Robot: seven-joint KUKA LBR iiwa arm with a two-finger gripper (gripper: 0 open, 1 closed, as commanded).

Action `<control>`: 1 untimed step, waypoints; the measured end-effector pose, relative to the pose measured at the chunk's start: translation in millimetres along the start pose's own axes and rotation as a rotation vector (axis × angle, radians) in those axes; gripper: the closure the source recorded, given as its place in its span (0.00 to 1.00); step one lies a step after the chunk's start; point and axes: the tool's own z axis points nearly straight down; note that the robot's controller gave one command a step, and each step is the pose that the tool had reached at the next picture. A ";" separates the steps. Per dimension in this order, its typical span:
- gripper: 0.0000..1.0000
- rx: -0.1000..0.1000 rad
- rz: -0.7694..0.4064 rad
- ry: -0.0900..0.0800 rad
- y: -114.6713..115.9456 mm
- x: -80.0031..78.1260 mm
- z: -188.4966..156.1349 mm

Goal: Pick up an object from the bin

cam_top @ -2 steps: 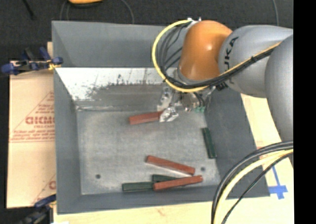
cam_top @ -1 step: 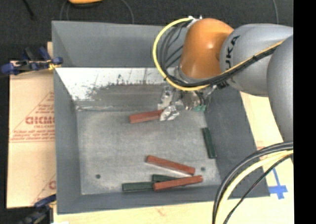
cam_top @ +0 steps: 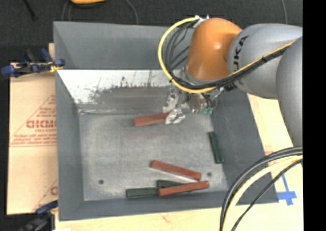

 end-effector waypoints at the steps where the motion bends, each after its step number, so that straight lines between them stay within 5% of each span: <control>1: 1.00 -0.001 0.000 0.003 -0.1 0.4 -3.9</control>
Offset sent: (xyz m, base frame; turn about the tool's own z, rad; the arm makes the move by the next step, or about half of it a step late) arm -0.0001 -0.0001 0.0407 0.0000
